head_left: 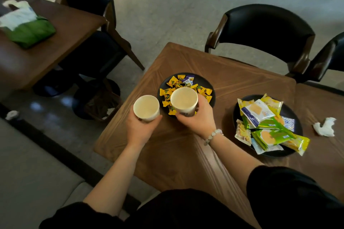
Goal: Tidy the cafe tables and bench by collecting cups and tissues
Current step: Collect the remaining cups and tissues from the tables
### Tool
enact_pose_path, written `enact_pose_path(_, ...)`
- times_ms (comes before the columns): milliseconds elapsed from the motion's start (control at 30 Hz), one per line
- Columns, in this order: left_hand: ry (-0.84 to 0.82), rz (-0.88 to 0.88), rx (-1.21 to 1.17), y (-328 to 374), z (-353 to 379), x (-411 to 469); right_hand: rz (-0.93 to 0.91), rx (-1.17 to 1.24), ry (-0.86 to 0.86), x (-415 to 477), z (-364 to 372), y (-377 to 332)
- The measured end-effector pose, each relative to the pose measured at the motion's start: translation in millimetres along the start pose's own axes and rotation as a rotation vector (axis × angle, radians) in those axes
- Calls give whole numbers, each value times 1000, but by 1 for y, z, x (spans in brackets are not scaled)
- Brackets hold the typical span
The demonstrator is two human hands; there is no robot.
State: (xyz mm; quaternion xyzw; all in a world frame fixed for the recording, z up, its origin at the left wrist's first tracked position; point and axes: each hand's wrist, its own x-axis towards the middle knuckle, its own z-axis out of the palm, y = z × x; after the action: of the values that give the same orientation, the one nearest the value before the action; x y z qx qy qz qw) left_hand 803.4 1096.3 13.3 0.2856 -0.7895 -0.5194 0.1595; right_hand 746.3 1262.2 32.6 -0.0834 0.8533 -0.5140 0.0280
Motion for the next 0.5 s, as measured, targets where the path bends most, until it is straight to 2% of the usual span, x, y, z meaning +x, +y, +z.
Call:
enact_pose_path(267,103,22,55,15,-39,-3,-47,38,-104,21,25,-28)
enact_pose_path(500,151,24,134,4,-82,30,-87,38,-170,39,66,-62)
